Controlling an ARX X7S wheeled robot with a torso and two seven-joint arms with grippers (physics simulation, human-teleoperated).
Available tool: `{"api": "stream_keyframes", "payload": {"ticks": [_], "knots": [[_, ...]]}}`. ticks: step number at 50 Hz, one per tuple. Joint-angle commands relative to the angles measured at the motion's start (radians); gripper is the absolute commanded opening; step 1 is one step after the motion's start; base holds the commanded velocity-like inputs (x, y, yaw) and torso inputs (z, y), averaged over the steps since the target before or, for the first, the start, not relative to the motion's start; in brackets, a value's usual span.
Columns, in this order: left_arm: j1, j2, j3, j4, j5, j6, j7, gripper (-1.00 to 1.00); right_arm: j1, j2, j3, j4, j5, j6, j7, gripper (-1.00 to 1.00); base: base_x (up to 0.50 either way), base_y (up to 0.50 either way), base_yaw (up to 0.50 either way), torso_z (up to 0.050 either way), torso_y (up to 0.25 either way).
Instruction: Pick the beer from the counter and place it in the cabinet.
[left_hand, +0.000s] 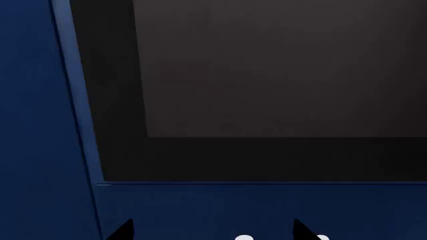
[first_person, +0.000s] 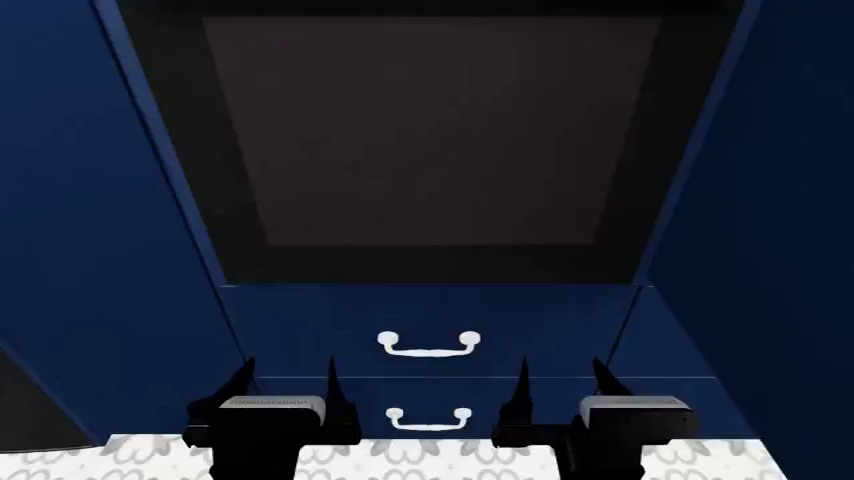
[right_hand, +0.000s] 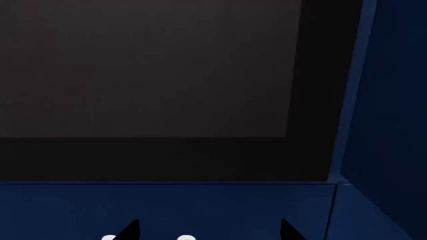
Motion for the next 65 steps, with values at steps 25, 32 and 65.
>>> {"api": "stream_keyframes", "payload": {"ticks": [25,32,65], "knots": [[0.012,-0.078,0.049,0.038,-0.074,-0.007,-0.092,1.0,-0.008,0.074,-0.129,-0.04,0.023,-0.037,0.06,1.0,0.0,0.0,0.41,0.0,0.0],[0.026,-0.09,0.049,0.062,-0.083,-0.01,-0.106,1.0,-0.002,0.08,-0.161,-0.033,0.022,-0.038,0.056,1.0,0.0,0.0,0.5,0.0,0.0],[0.033,-0.13,0.068,0.042,-0.123,0.018,-0.141,1.0,0.008,0.104,-0.237,-0.009,0.024,-0.058,0.099,1.0,0.0,0.0,0.5,0.0,0.0]]}}
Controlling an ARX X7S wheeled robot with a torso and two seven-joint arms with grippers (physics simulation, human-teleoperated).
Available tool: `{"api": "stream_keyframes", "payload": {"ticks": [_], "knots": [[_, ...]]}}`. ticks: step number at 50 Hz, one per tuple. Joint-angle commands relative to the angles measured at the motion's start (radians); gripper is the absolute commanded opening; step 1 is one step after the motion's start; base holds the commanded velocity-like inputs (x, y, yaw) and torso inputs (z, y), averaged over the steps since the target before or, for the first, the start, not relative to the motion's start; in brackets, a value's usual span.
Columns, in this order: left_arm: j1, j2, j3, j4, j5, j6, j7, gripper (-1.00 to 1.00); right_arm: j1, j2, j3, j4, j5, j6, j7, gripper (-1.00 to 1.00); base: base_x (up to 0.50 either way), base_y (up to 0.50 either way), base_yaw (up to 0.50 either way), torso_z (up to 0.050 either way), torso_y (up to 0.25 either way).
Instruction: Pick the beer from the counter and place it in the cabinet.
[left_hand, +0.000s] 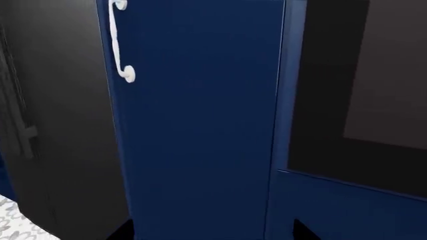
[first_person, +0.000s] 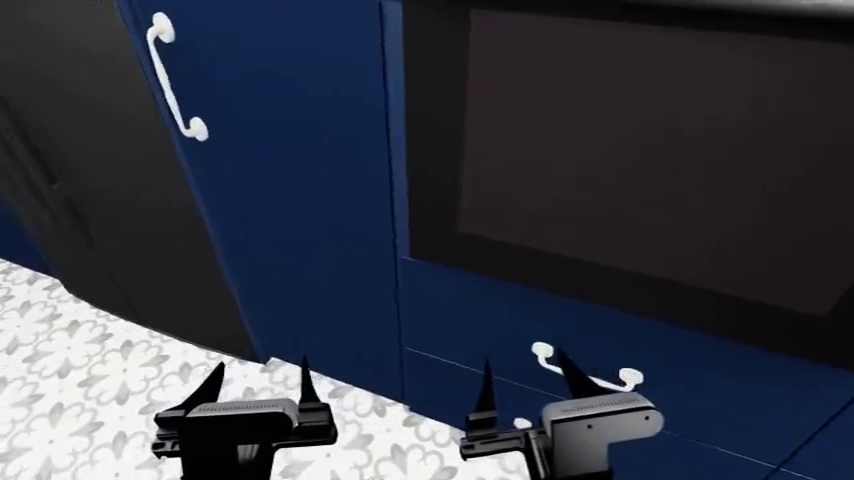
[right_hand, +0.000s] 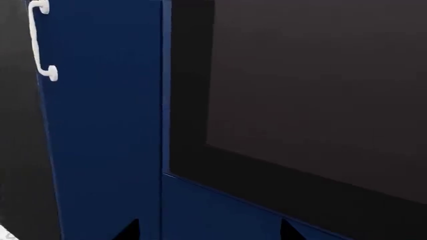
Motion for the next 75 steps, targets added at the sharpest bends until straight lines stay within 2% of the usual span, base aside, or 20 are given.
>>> {"api": "stream_keyframes", "payload": {"ticks": [1,75], "knots": [[0.001,-0.014,0.009,0.0,-0.01,0.004,-0.009,1.0,0.012,0.006,-0.031,0.017,0.0,-0.005,0.011,1.0,0.0,0.0,0.5,0.0,0.0],[0.018,-0.063,0.062,0.031,-0.036,0.009,-0.067,1.0,-0.002,0.061,-0.105,-0.003,0.037,-0.022,0.07,1.0,0.0,0.0,0.5,0.0,0.0]]}}
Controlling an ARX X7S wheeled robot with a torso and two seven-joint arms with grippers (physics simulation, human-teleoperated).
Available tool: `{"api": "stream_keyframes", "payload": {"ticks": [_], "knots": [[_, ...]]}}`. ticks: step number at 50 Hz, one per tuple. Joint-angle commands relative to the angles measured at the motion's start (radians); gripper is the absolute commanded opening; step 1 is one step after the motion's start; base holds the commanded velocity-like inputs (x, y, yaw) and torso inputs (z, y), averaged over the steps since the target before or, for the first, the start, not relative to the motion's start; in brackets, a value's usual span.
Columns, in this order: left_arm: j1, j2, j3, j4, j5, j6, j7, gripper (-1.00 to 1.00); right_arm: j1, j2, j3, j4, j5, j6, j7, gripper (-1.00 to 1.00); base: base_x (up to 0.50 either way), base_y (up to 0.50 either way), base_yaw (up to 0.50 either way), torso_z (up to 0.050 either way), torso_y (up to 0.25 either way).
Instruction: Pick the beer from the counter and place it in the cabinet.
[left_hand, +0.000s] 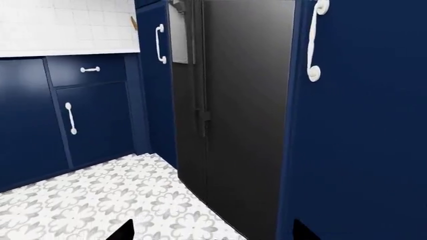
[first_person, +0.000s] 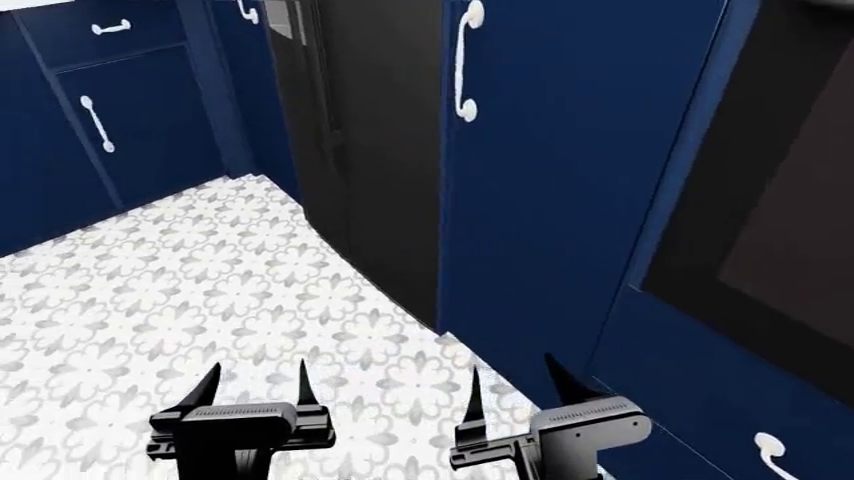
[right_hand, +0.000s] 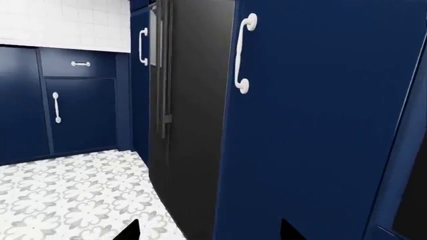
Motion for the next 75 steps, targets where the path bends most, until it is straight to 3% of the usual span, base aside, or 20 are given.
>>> {"api": "stream_keyframes", "payload": {"ticks": [1,75], "knots": [[0.003,-0.006,0.008,0.0,-0.003,0.005,-0.006,1.0,-0.002,0.007,-0.009,0.005,0.005,-0.008,0.007,1.0,0.0,0.0,0.5,0.0,0.0],[-0.006,-0.035,0.05,-0.012,-0.017,0.015,-0.048,1.0,0.0,0.044,-0.059,0.0,0.019,-0.025,0.047,1.0,0.0,0.0,0.5,0.0,0.0]]}}
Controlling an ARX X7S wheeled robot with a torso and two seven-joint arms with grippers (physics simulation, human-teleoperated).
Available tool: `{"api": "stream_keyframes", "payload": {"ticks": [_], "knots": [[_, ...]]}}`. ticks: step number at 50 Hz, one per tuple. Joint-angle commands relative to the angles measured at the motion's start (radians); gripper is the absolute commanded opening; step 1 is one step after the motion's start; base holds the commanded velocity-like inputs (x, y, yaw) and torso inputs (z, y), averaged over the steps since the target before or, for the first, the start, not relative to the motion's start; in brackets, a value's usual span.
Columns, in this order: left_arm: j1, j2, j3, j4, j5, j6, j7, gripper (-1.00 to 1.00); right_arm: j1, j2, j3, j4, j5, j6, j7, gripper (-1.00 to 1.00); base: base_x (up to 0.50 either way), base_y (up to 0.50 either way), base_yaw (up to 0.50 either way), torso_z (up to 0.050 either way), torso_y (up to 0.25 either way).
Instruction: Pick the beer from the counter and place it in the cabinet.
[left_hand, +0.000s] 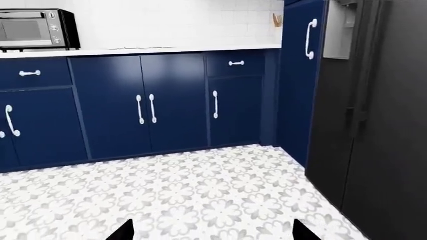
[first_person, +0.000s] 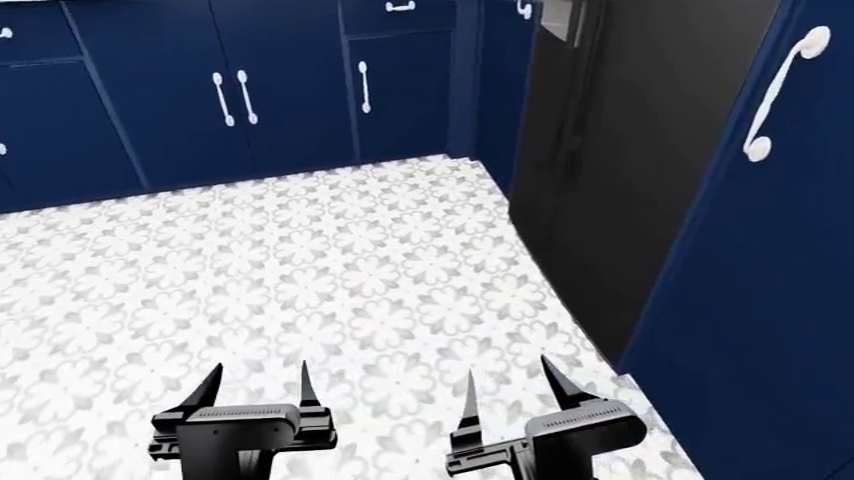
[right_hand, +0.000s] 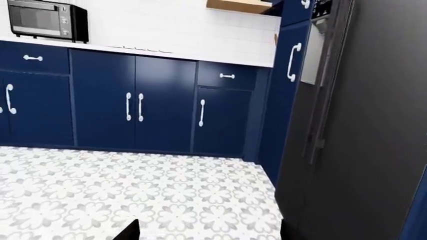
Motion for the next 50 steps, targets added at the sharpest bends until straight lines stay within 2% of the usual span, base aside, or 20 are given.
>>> {"api": "stream_keyframes", "payload": {"ticks": [1,50], "knots": [[0.001,-0.004,0.006,0.0,-0.002,0.002,-0.007,1.0,-0.004,0.006,-0.002,0.0,0.007,-0.007,0.008,1.0,0.0,0.0,0.5,0.0,0.0],[-0.02,-0.019,0.024,-0.052,-0.019,0.026,-0.023,1.0,0.023,0.013,-0.032,0.046,0.023,-0.019,0.021,1.0,0.0,0.0,0.5,0.0,0.0]]}}
